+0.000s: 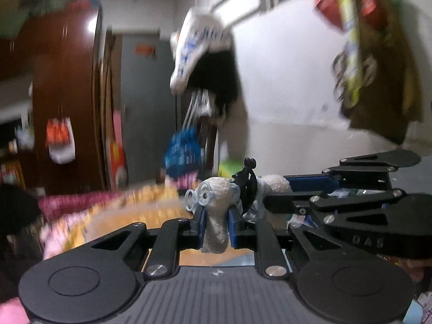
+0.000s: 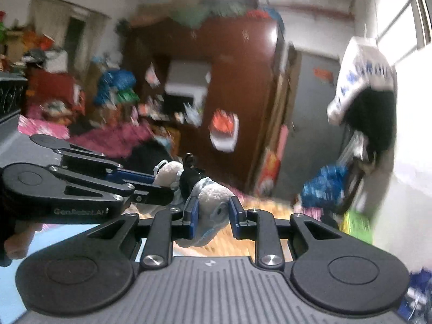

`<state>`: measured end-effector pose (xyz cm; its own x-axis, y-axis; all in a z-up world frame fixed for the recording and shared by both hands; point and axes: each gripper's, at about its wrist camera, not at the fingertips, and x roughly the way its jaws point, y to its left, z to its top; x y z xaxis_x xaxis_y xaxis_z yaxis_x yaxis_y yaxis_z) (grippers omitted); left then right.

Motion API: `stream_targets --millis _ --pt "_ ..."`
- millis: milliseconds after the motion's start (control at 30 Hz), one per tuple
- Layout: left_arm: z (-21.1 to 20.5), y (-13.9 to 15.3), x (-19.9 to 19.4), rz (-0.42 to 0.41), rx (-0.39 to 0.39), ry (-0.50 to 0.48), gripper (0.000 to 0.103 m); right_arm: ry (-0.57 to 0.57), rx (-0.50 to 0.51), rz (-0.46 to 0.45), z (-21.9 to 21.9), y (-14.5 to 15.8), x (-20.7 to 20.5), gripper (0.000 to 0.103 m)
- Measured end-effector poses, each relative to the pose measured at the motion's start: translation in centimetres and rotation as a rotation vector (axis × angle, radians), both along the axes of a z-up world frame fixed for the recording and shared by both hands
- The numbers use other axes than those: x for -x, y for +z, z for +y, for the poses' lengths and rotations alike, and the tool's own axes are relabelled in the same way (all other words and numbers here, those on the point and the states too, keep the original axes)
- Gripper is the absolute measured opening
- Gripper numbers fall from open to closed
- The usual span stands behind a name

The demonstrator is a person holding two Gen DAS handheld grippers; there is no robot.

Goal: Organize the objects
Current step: 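Carry both plush toys over the white basket and open both grippers, then grasp the orange bottle with the left gripper while the right gripper grasps the white roll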

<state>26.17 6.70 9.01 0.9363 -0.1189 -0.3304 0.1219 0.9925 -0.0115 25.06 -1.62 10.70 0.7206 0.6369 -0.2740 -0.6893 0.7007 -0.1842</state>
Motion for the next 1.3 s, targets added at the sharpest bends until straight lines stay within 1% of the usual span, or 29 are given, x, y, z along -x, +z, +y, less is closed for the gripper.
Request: stream_targets --millis 100,167,233,300,400,433,467,500,533,567,600,633,667,733,800,900,967,1033,1133,1200,1300 --pt "0.0 -2.2 -3.6 0.108 0.017 0.01 0.021 -0.047 0.056 0.053 1.3 -2.4 -2.9 0.026" --pt "0.5 -3.1 -4.8 0.154 0.05 0.023 0.021 -0.068 0.086 0.078 1.9 -3.5 -4.1 0.026" --pt "0.5 -3.9 -5.8 0.186 0.064 0.038 0.021 -0.095 0.106 0.093 2.2 -4.3 -4.6 0.026" --pt "0.4 -4.2 -6.5 0.205 0.061 0.046 0.021 -0.11 0.12 0.115 1.9 -4.5 -5.0 0.026" --pt "0.4 -4.3 -6.8 0.202 0.062 0.055 0.024 -0.118 0.129 0.135 1.4 -4.5 -4.8 0.028" --pt "0.4 -4.4 -6.6 0.196 0.054 0.055 0.028 -0.122 0.125 0.145 1.1 -4.4 -4.8 0.03" --pt "0.3 -4.3 -6.2 0.188 0.044 0.056 0.032 -0.132 0.117 0.147 0.9 -4.1 -5.1 0.036" --pt "0.3 -4.2 -5.9 0.172 0.034 0.067 0.041 -0.139 0.106 0.143 0.7 -4.0 -5.0 0.047" --pt "0.7 -4.0 -5.3 0.153 0.035 0.082 0.053 -0.154 0.092 0.138 0.1 -3.9 -4.8 0.054" --pt "0.8 -3.6 -4.8 0.135 0.044 0.091 0.058 -0.169 0.074 0.132 -0.2 -3.5 -4.8 0.073" --pt "1.0 -3.3 -4.1 0.113 0.054 0.092 0.066 -0.183 0.036 0.124 -1.0 -3.1 -4.5 0.093" --pt "1.4 -2.9 -2.9 0.081 0.067 0.087 0.069 -0.186 -0.011 0.119 -2.0 -2.7 -3.8 0.101" --pt "1.6 -2.6 -1.4 0.051 0.08 0.078 0.071 -0.174 -0.055 0.115 -3.0 -2.4 -3.2 0.103" --pt "1.6 -2.4 1.6 0.017 0.088 0.072 0.078 -0.136 -0.134 0.128 -5.5 -2.1 -1.4 0.103" --pt "1.2 -3.1 5.3 0.004 0.083 0.059 0.081 -0.119 -0.2 0.146 -8.3 -2.7 0.9 0.103" --pt "0.1 -5.3 10.5 -0.015 0.067 0.041 0.081 -0.13 -0.266 0.17 -12.4 -5.0 4.8 0.103" --pt "-0.8 -7.1 13.8 -0.038 0.06 0.024 0.081 -0.147 -0.311 0.198 -14.8 -7.3 7.6 0.103" --pt "-1.6 -9.0 16.9 -0.068 0.063 0.027 0.081 -0.151 -0.326 0.217 -16.5 -9.9 10.6 0.103" --pt "-3.0 -11.0 19.9 -0.09 0.068 0.031 0.081 -0.123 -0.367 0.227 -17.9 -13.5 14.3 0.103" --pt "-3.6 -12.4 20.9 -0.094 0.086 0.034 0.081 -0.103 -0.372 0.229 -17.6 -14.3 15.3 0.103" --pt "-5.1 -13.8 21.7 -0.109 0.058 0.001 0.081 -0.036 -0.367 0.207 -16.3 -14.3 16.1 0.103"
